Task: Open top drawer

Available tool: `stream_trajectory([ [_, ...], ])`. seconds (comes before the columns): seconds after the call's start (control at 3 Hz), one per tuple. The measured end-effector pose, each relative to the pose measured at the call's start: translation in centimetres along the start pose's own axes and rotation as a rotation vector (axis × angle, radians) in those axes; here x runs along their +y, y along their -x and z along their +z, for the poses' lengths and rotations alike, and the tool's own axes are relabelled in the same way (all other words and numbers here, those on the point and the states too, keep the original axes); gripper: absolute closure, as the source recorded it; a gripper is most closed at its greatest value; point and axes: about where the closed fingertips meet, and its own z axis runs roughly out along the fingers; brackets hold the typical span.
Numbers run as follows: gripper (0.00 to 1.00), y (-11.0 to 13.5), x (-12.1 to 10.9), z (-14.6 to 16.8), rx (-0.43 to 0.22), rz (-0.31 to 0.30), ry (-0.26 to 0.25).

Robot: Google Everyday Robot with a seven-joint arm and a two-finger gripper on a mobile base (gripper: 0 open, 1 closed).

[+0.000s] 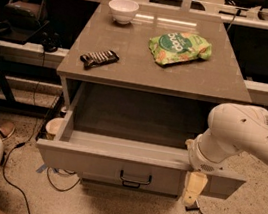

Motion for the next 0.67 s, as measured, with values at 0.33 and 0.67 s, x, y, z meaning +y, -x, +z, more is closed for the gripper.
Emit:
stream_trajectory([
  [0.33, 0.0, 0.0, 0.0, 0.0, 0.0, 0.0, 0.0],
  [0.67, 0.0, 0.0, 0.0, 0.0, 0.0, 0.0, 0.0],
])
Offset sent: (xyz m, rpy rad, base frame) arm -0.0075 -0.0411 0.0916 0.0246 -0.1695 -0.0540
